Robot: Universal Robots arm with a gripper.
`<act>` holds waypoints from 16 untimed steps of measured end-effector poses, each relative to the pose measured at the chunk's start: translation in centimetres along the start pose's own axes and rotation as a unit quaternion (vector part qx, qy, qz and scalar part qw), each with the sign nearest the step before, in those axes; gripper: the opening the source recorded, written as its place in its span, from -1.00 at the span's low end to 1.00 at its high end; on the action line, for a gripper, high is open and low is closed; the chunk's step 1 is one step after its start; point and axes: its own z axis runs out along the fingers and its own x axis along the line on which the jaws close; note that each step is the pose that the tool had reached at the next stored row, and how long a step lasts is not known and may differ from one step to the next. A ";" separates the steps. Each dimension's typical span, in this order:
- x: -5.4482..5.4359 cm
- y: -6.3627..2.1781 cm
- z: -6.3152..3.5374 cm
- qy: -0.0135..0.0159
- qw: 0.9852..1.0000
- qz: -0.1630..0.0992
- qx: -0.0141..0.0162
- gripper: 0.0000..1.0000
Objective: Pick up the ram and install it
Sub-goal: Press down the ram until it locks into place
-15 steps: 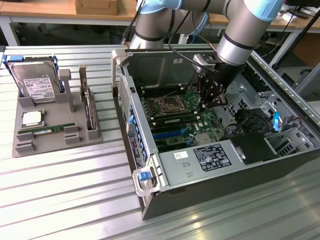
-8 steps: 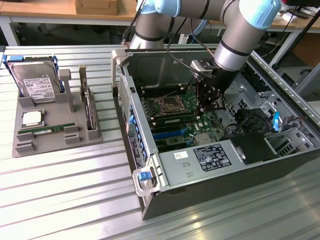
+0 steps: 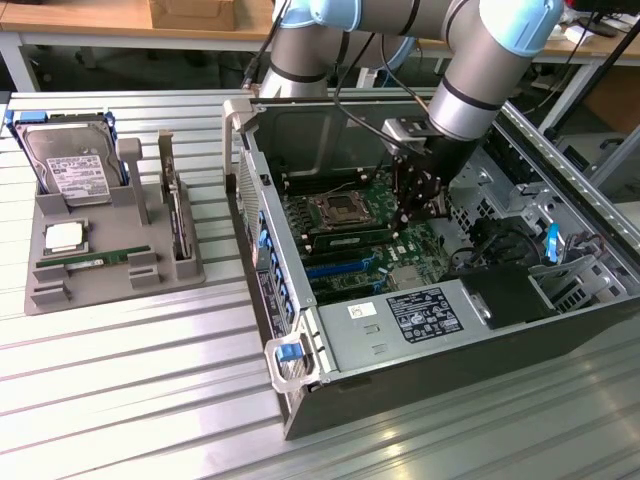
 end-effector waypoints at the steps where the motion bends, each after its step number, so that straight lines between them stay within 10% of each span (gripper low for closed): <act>1: 0.0 -0.01 0.13 0.000 1.000 0.000 0.000 -0.79; 8: 0.0 0.03 -0.34 0.000 1.000 0.000 0.000 -0.79; 16: 0.0 6.95 0.27 -0.001 1.000 0.000 0.006 -0.79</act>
